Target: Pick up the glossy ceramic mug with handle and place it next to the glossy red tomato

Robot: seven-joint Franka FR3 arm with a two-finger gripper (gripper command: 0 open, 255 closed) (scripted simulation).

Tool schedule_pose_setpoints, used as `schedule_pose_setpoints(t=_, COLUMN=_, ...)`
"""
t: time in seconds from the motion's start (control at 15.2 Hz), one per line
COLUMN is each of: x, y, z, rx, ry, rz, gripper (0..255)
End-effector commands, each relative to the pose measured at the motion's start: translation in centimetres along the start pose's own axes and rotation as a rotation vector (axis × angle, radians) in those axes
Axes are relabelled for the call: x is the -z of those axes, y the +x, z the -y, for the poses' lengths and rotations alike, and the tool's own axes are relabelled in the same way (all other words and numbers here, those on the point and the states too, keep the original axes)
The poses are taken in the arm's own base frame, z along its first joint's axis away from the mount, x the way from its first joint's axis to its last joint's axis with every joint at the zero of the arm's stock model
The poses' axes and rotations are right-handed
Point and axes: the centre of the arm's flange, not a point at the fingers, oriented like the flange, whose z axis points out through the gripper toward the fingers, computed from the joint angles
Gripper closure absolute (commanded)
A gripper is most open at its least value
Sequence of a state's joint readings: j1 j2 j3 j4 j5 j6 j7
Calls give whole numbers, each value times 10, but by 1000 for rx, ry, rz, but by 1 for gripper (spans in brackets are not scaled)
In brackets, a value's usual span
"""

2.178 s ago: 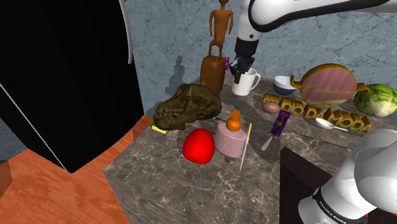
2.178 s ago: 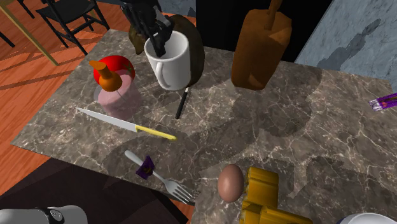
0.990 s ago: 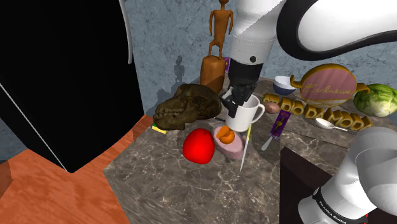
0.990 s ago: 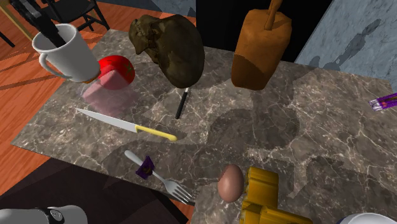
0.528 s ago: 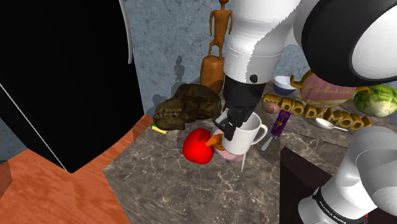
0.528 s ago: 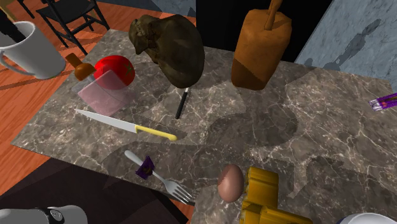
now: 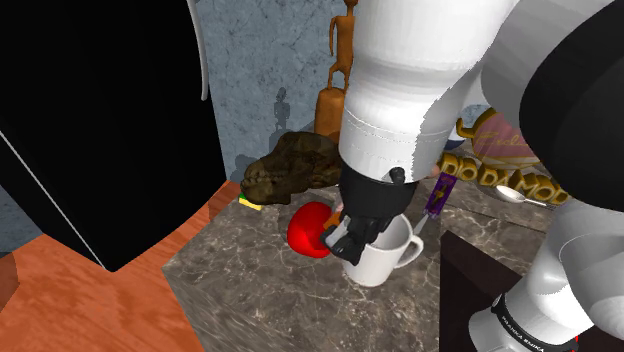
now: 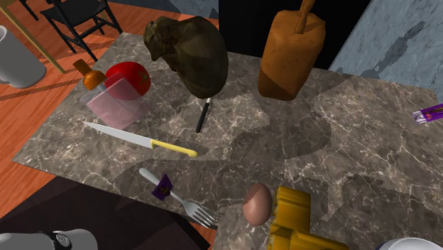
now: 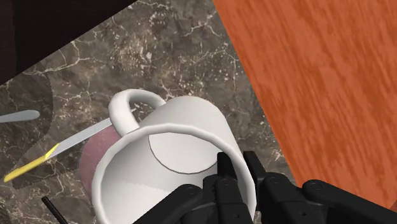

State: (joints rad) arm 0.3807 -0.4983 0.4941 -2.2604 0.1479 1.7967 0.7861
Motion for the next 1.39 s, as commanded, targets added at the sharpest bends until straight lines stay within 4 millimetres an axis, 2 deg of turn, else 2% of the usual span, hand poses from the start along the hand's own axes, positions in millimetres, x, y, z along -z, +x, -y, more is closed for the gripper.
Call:
schedule_pose_setpoints(t=0.0, x=-10, y=-1, z=2, rx=-1, ry=0, rz=0, gripper=255)
schedule_pose_setpoints(t=1.32, x=-115, y=-7, z=9, rx=-1, ry=0, rz=0, gripper=255)
